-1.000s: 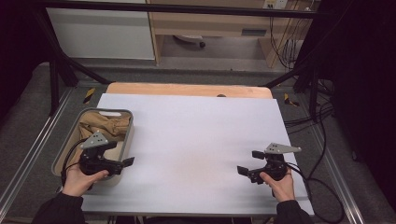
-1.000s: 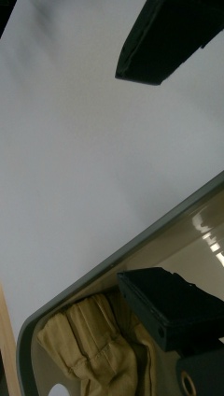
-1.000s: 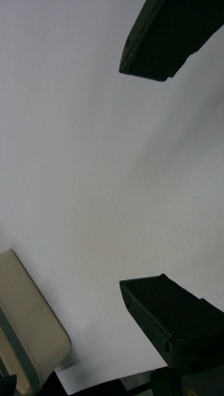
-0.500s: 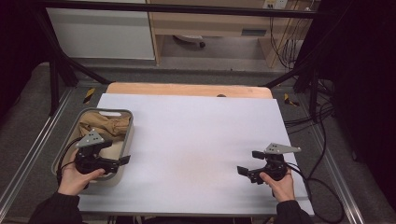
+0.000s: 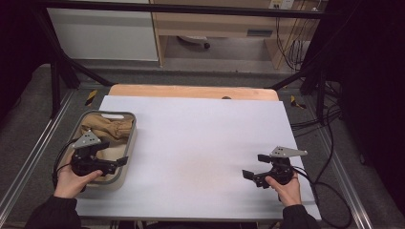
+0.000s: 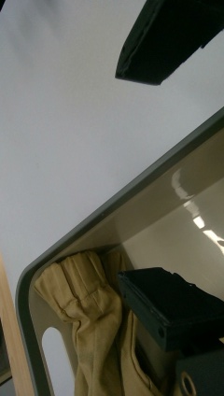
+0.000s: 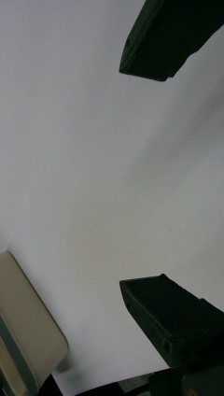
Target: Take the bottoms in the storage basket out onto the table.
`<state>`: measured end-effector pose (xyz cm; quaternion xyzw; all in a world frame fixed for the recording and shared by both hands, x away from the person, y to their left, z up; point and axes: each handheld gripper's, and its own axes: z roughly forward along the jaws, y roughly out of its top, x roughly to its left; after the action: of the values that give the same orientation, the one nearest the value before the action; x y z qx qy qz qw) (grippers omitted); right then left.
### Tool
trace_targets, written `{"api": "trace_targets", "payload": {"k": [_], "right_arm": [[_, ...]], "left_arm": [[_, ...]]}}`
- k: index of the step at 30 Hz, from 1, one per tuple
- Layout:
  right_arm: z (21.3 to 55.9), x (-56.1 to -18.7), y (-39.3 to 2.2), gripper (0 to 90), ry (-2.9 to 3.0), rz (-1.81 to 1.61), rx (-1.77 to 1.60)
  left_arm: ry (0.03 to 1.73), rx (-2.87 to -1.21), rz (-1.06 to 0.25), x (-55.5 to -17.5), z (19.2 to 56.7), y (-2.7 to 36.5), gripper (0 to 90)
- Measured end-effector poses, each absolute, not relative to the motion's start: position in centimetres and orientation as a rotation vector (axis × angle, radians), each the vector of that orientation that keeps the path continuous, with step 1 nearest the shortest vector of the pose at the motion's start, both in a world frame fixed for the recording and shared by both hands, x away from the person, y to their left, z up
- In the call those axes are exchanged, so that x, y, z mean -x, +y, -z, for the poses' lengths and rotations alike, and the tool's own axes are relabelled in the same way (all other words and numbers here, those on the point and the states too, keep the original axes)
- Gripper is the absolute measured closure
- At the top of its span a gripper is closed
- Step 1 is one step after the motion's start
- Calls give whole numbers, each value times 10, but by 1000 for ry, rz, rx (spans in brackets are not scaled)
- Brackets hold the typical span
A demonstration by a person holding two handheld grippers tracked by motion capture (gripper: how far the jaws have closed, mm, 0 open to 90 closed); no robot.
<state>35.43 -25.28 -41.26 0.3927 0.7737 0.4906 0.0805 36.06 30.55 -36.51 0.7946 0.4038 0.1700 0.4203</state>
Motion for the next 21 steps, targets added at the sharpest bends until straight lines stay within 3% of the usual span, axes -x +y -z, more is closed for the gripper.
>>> {"api": "trace_targets", "payload": {"k": [21], "right_arm": [[413, -355, -253, 7, 2318, -1458, -1171]], "left_arm": [[1068, -1983, -461, -367, 363, 317, 38]]}}
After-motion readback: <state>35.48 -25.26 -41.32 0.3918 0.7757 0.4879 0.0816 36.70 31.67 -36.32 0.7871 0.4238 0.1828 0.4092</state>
